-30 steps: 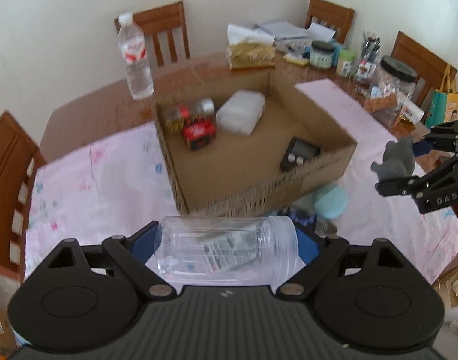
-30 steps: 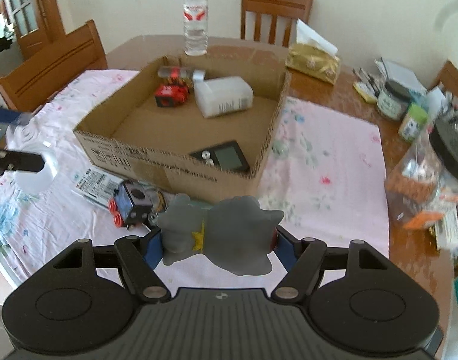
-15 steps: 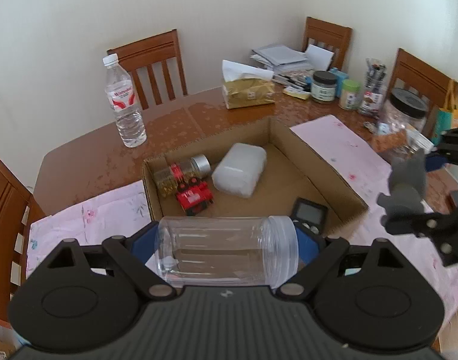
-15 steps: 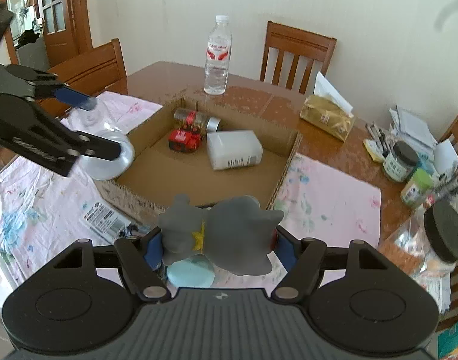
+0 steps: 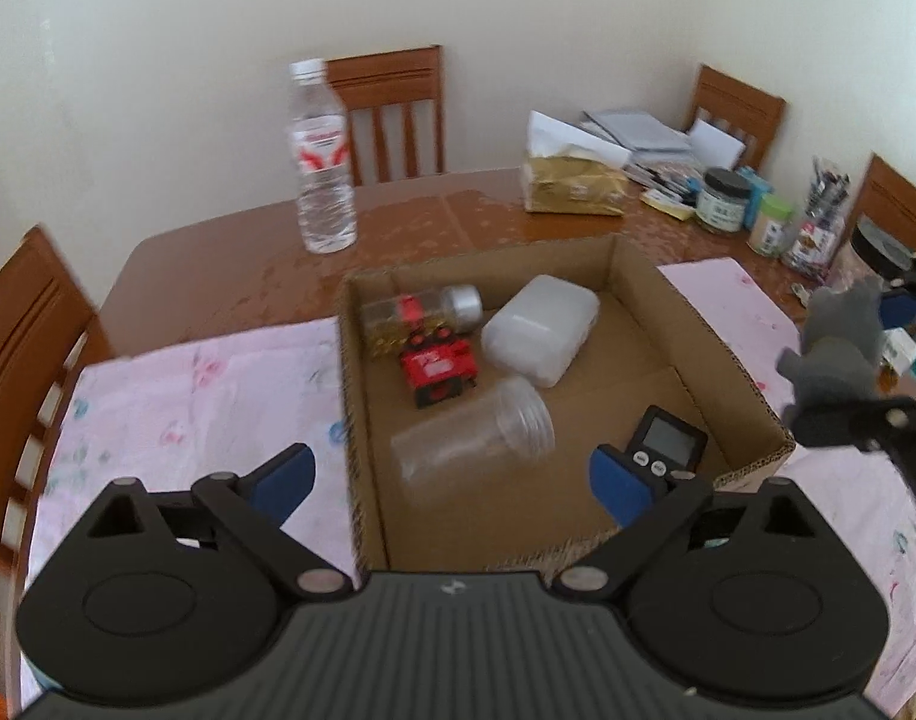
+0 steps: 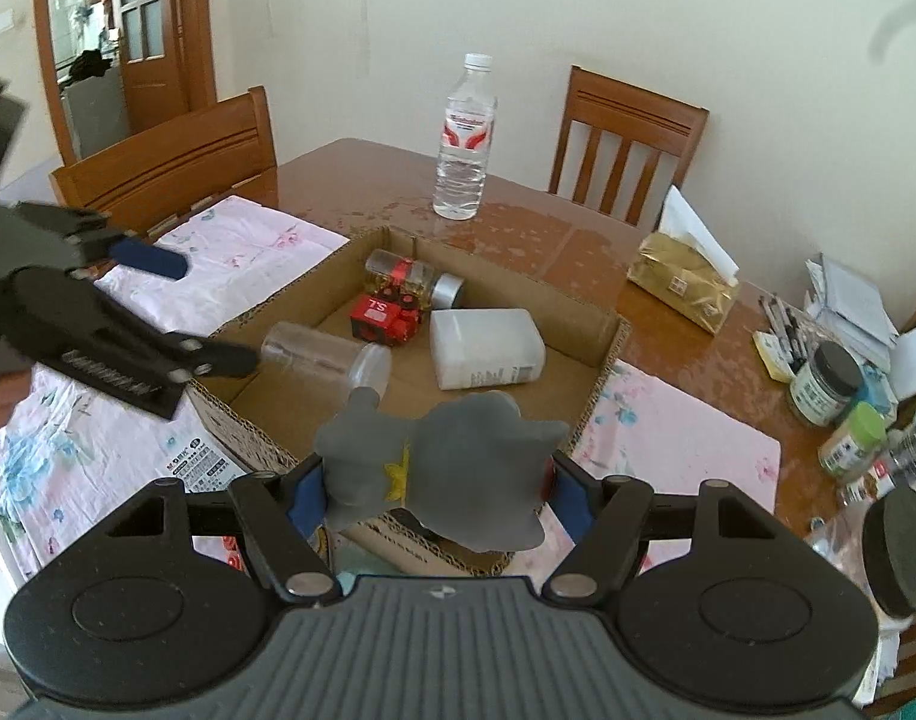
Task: Organize rigid objects
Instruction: 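Carry cat figure and plastic cup into the box and open both grippers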
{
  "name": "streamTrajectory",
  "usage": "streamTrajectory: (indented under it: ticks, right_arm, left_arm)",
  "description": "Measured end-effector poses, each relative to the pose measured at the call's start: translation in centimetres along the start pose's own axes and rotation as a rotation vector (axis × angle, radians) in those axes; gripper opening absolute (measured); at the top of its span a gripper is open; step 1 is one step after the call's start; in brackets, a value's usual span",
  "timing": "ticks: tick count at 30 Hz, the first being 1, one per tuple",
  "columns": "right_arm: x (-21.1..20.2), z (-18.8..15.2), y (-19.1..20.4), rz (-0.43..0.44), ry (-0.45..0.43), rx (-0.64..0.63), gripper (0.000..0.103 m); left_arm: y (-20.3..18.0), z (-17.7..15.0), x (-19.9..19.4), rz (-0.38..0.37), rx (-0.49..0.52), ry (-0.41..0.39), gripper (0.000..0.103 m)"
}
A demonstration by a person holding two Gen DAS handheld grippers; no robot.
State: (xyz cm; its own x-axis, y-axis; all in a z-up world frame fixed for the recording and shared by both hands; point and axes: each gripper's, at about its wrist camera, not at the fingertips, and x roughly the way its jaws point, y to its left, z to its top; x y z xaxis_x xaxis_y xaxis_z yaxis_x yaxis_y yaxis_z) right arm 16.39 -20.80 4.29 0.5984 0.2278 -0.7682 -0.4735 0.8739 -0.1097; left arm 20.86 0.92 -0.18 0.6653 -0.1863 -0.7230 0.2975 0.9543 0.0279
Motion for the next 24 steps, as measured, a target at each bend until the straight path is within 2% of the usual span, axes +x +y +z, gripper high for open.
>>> streamTrajectory:
  ticks: [4, 9, 17, 21, 23, 24]
  right_arm:
    - [1.3, 0.8, 0.0, 0.024, 0.005, -0.018, 0.077]
    - [3.9, 2.1, -0.3, 0.048, 0.031, -0.038, 0.077]
    - [8.3, 3.6, -1.3, 0.045, 0.079, -0.065, 0.077]
    - [9.6, 4.5, -1.9, 0.028, 0.064, -0.062, 0.080]
    - [10.0, 5.1, -2.0, 0.012, 0.048, -0.061, 0.101]
    - [10.0, 5.3, -2.0, 0.004, 0.043, -0.060, 0.103]
  left_arm:
    - [0.6, -1.8, -1.8, 0.053, -0.039, -0.018, 0.100]
    - [1.2, -3.8, -2.9, 0.106, -0.090, 0.010, 0.101]
    - [1.9, -6.0, -4.6, 0.156, -0.161, 0.035, 0.101]
    - [2.0, -6.7, -5.3, 0.190, -0.182, 0.038, 0.101]
    - [2.2, -6.9, -5.4, 0.201, -0.198, 0.042, 0.101]
    - [2.3, -7.0, -5.4, 0.201, -0.204, 0.045, 0.101]
